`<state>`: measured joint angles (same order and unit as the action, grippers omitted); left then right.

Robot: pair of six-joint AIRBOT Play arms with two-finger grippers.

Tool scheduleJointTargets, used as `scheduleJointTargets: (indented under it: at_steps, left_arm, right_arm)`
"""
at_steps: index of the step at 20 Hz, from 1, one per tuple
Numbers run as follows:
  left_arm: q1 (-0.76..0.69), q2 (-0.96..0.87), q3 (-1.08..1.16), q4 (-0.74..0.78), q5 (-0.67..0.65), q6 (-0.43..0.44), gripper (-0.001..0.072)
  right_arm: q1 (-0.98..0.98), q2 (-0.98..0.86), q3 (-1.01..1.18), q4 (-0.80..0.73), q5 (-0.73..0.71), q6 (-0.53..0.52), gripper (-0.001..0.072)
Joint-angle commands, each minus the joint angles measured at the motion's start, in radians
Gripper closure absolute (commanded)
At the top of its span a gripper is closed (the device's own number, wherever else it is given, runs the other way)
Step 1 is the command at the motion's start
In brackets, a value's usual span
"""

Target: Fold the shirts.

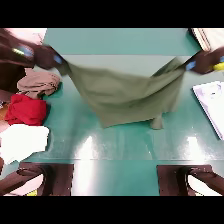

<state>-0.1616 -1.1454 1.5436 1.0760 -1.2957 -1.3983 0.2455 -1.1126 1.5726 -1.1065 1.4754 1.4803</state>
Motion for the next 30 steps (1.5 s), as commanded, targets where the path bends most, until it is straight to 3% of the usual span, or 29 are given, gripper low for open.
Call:
scheduleJointTargets:
  at_steps: [1, 3, 6, 8, 13, 14, 15, 17, 20, 22, 24, 28, 30]
  left_arm:
    - [0.000, -0.175, -0.158, 0.038, 0.129, 0.018, 0.0683]
    - [0.000, -0.274, -0.154, 0.039, 0.219, 0.018, 0.0682]
    - [0.000, -0.334, -0.144, 0.039, 0.358, 0.010, 0.0683]
    - [0.000, -0.332, -0.134, 0.039, 0.425, 0.007, 0.0682]
    - [0.000, -0.332, -0.056, 0.051, 0.414, 0.011, 0.0656]
    - [0.000, -0.332, -0.042, 0.058, 0.398, 0.010, 0.0311]
    - [0.000, -0.332, -0.024, 0.083, 0.367, 0.002, 0.0034]
    - [0.016, -0.332, 0.040, 0.157, 0.229, -0.019, 0.0185]
    - [0.075, -0.292, 0.084, 0.174, 0.021, -0.024, 0.0208]
    - [0.089, -0.243, 0.023, 0.173, -0.042, -0.036, 0.0208]
    - [0.089, -0.164, -0.145, 0.098, 0.007, -0.043, 0.0208]
    - [0.076, -0.063, -0.583, -0.261, 0.209, 0.003, 0.0208]
    - [0.043, -0.061, -0.737, -0.330, 0.290, 0.019, 0.0208]
  right_arm:
    - [0.022, -0.065, -0.287, 0.003, -0.253, 0.011, 0.0696]
    - [0.002, -0.121, -0.357, 0.007, -0.410, 0.011, 0.0696]
    - [-0.006, -0.212, -0.328, 0.007, -0.526, 0.011, 0.0695]
    - [-0.006, -0.267, -0.264, 0.007, -0.557, 0.011, 0.0695]
    - [-0.006, -0.390, -0.071, 0.007, -0.567, 0.012, 0.0677]
    - [-0.007, -0.407, -0.039, 0.005, -0.550, 0.011, 0.0475]
    - [-0.013, -0.417, -0.008, 0.007, -0.520, 0.011, 0.0246]
    - [-0.035, -0.416, 0.047, 0.006, -0.446, 0.011, 0.0241]
    - [-0.101, -0.357, 0.071, 0.005, -0.328, -0.013, 0.0271]
    - [-0.160, -0.295, 0.044, 0.006, -0.254, -0.039, 0.0272]
    - [-0.208, -0.222, -0.033, 0.007, -0.229, -0.061, 0.0280]
    - [-0.274, -0.096, -0.214, 0.011, -0.241, -0.069, 0.0281]
    - [-0.282, -0.051, -0.288, 0.015, -0.258, -0.069, 0.0281]
